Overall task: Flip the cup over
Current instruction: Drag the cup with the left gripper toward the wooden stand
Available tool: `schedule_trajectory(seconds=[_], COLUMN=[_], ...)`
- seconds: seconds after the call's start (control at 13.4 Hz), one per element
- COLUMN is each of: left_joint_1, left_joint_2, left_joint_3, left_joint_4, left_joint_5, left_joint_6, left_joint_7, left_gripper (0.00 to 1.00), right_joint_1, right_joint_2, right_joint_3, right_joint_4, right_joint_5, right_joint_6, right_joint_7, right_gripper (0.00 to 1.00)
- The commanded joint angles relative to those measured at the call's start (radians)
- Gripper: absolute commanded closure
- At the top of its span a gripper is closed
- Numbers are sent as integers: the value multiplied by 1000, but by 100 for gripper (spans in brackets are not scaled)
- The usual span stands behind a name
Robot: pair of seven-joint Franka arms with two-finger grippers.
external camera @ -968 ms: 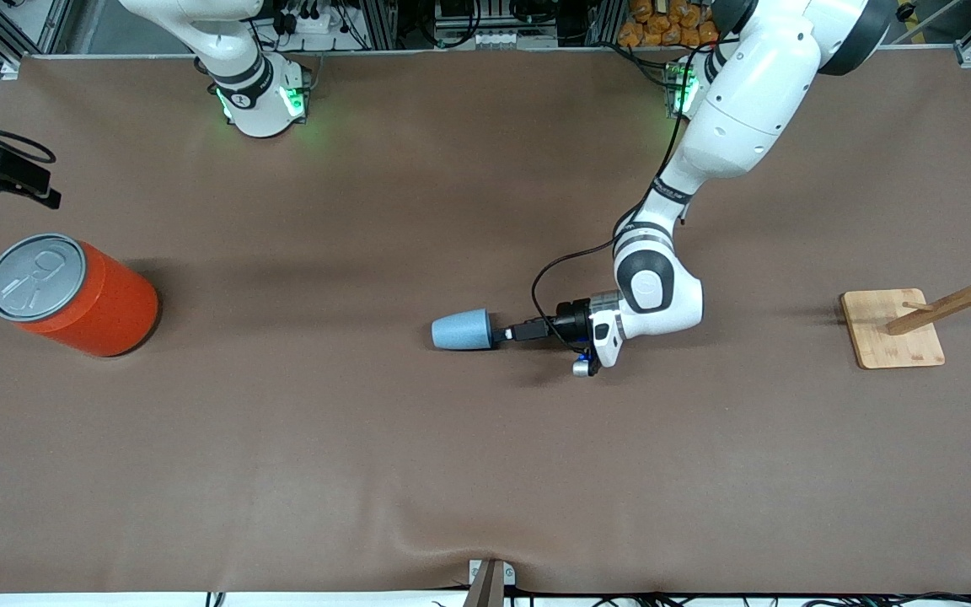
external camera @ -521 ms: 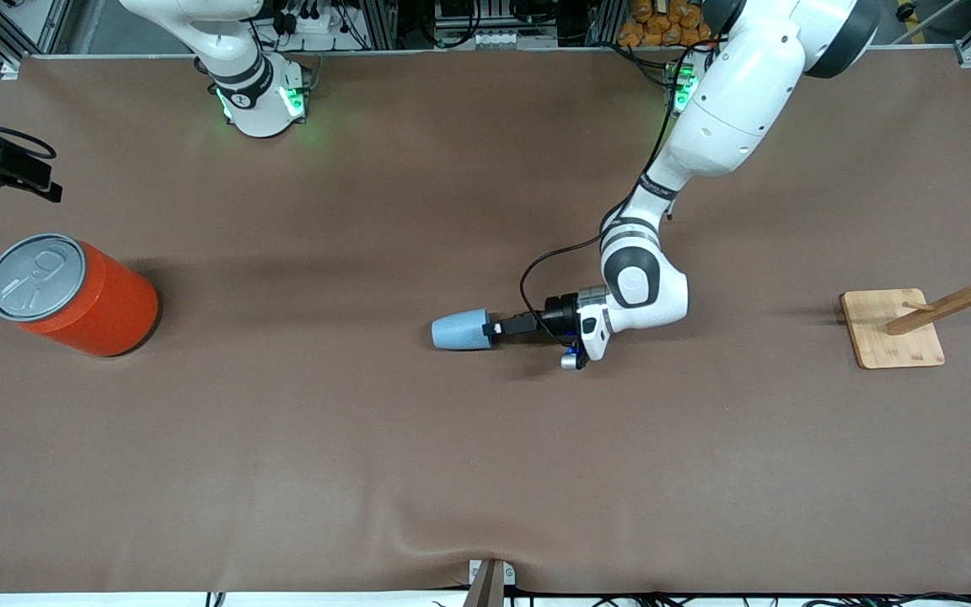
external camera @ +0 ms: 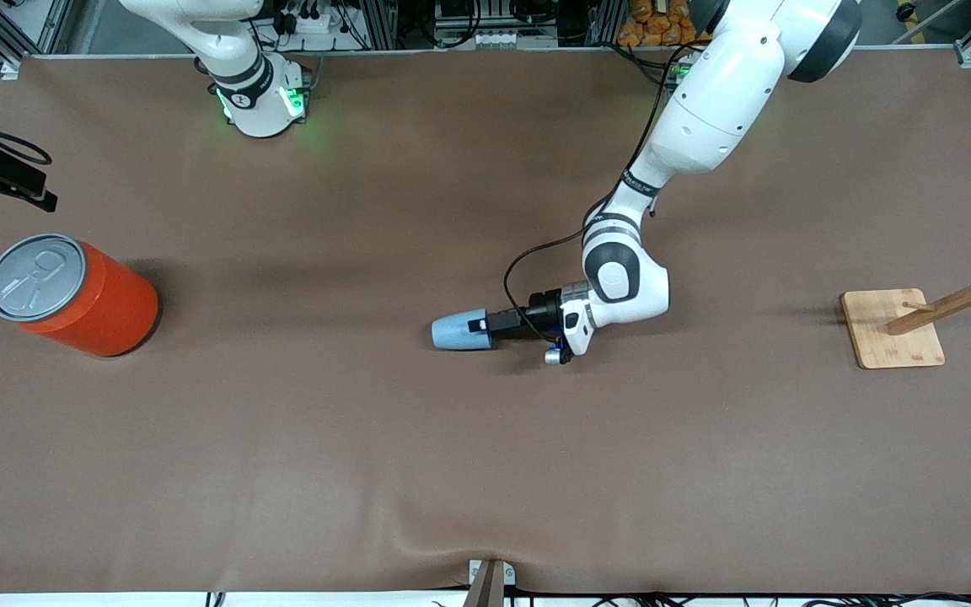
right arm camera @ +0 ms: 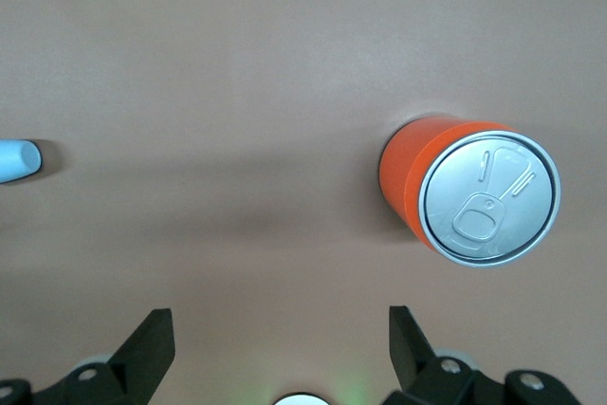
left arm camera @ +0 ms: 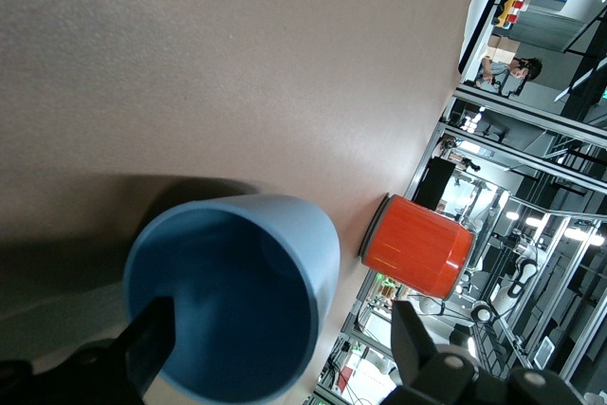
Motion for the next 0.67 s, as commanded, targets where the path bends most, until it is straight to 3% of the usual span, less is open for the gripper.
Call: schedule_trajectory(seconds=[0.0,0.15,0.3,0.37,0.6], left_joint_1=[-29,-36,-49,-55,-49], left_joint_2=[35,33,22,13,-13], left_joint_3=[6,9,12,18,78], left_joint_4=[51,65,67,67,88], left_joint_5=[-30,-29,-20,-17,121], left_joint_6=[42,51,92,109,112], left_joint_7=[22,22,22,25,6], left_gripper=[10,39,90,100,100], right_joint_1=[-10,-8,-4,-2,0], right_joint_2=[-2,-2,-2,-2,-2], right_joint_3=[3,3,3,3,3], right_joint_4=[8,8,8,8,8], right_joint_5=[12,12,11,11,12], right_joint_6=[1,1,1,2,7], right_joint_7=[14,14,14,17,47], right_gripper=[0,0,0,0,0])
